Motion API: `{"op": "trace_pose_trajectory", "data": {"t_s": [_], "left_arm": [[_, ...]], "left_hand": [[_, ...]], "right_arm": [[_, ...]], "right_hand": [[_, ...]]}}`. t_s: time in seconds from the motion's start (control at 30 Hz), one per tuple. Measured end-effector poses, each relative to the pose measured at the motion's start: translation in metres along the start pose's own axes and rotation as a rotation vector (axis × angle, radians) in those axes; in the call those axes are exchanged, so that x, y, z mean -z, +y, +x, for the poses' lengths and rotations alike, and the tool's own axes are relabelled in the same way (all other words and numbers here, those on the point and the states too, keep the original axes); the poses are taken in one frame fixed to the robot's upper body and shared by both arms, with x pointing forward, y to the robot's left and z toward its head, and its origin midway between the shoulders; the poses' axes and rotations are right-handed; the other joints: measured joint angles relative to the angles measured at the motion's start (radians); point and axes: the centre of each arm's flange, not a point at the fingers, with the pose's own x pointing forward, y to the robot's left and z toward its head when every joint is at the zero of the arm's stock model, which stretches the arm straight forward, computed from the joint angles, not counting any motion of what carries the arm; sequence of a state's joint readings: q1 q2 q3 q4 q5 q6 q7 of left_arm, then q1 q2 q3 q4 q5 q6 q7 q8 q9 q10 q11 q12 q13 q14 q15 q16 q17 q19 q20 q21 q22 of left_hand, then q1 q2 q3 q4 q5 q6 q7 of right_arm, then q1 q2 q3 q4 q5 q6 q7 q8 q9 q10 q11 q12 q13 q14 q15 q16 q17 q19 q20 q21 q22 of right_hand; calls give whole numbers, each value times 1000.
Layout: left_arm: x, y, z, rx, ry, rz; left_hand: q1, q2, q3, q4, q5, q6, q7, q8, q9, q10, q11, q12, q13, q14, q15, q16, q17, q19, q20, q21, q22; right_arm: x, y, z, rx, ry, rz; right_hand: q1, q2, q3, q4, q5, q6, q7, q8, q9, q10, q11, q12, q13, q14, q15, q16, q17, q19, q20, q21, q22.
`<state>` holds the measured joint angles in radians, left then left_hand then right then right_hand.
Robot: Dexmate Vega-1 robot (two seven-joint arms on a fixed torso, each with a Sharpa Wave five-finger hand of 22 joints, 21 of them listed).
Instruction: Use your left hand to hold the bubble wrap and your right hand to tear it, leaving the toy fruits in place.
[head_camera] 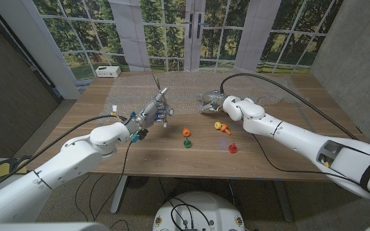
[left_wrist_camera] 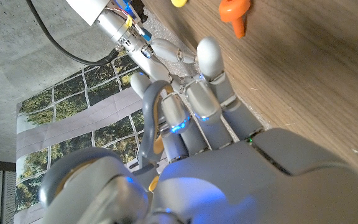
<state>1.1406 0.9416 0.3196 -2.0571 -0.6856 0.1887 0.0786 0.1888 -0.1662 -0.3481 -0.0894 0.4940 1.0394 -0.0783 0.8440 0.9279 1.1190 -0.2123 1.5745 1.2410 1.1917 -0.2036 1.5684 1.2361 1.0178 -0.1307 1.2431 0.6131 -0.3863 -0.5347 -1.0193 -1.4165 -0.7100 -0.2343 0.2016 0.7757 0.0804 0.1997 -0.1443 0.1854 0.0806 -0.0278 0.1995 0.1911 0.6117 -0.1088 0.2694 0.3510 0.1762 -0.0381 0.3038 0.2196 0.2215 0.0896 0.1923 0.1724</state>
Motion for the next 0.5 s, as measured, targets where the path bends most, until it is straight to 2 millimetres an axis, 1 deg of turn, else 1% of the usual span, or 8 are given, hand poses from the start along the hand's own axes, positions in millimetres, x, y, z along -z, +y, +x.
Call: {"op": "trace_pose_trajectory", "data": {"t_s": [0.1, 0.13, 0.17, 0.2, 0.27, 0.3, 0.33, 0.5], "left_arm": [[0, 1, 1, 3, 0, 0], [0, 1, 1, 3, 0, 1], [0, 1, 1, 4, -1, 1], [0, 1, 1, 5, -1, 1], [0, 1, 2, 6, -1, 1], [0, 2, 2, 6, -1, 1], [0, 2, 2, 7, -1, 1], [0, 3, 2, 7, -1, 1]], "left_hand": [[0, 0, 0, 0, 0, 0, 0, 0, 0, 0, 0, 0, 0, 0, 0, 0, 0, 0, 0, 0, -2], [0, 0, 0, 0, 0, 0, 0, 0, 0, 0, 0, 0, 0, 0, 0, 0, 0, 0, 0, 0, -2], [0, 0, 0, 0, 0, 0, 0, 0, 0, 0, 0, 0, 0, 0, 0, 0, 0, 0, 0, 0, -2], [0, 0, 0, 0, 0, 0, 0, 0, 0, 0, 0, 0, 0, 0, 0, 0, 0, 0, 0, 0, -2], [0, 0, 2, 2, 0, 0, 0, 0, 0, 0, 0, 0, 0, 0, 0, 0, 0, 0, 0, 0, -2], [0, 0, 3, 3, 0, 0, 0, 0, 0, 0, 0, 0, 0, 0, 0, 0, 0, 0, 0, 0, -2], [0, 0, 3, 3, 0, 0, 0, 0, 0, 0, 0, 0, 0, 0, 0, 0, 0, 0, 0, 0, -2], [-5, 5, 0, 6, 0, 0, 0, 0, 0, 0, 0, 0, 0, 0, 0, 0, 0, 0, 0, 0, -6]], "right_arm": [[0, 0, 1, -2, 0, -1], [0, 1, 2, -3, 0, -2], [1, 1, 2, -4, 1, -1], [1, 1, 2, -4, 1, -1], [2, 3, 3, -8, 3, -1], [2, 3, 3, -9, 3, -1], [1, 4, 3, -10, 2, -1], [1, 5, 4, -8, -4, 2]], "right_hand": [[10, -3, 3, -3, 0, 1, 1, 0, 0, 18, 15, -2, -7, 15, -1, 10, -1, 2, 2, 0, 0], [10, -3, 4, -4, 0, 1, 1, 0, 0, 27, 12, -3, -10, 21, 0, 13, -1, 2, 2, 0, 0], [12, -4, 4, -4, 0, 3, 2, 1, 0, 40, 4, -4, -15, 29, 0, 17, -1, 2, 1, 0, 0], [23, 0, 4, -4, 0, 8, 2, 4, 0, 56, -11, -7, -21, 35, 0, 18, -1, 6, -2, 0, 0], [24, 1, 4, -4, 5, 18, -8, 4, 0, 73, -57, -8, -27, 41, 2, 22, -1, 13, -9, 0, 0], [32, 8, 7, -7, 7, 22, -12, 4, 0, 82, -73, -8, -32, 44, -1, 22, -1, 13, -9, 0, 0], [37, 2, 8, -8, 7, 25, -15, 4, 0, 91, -82, -8, -34, 46, -3, 22, -1, 13, -9, 0, 0], [54, 20, 13, -13, 7, 46, -37, 8, 0, 122, -111, -8, -43, 62, -1, 33, -1, 22, -18, 0, 0]]}}
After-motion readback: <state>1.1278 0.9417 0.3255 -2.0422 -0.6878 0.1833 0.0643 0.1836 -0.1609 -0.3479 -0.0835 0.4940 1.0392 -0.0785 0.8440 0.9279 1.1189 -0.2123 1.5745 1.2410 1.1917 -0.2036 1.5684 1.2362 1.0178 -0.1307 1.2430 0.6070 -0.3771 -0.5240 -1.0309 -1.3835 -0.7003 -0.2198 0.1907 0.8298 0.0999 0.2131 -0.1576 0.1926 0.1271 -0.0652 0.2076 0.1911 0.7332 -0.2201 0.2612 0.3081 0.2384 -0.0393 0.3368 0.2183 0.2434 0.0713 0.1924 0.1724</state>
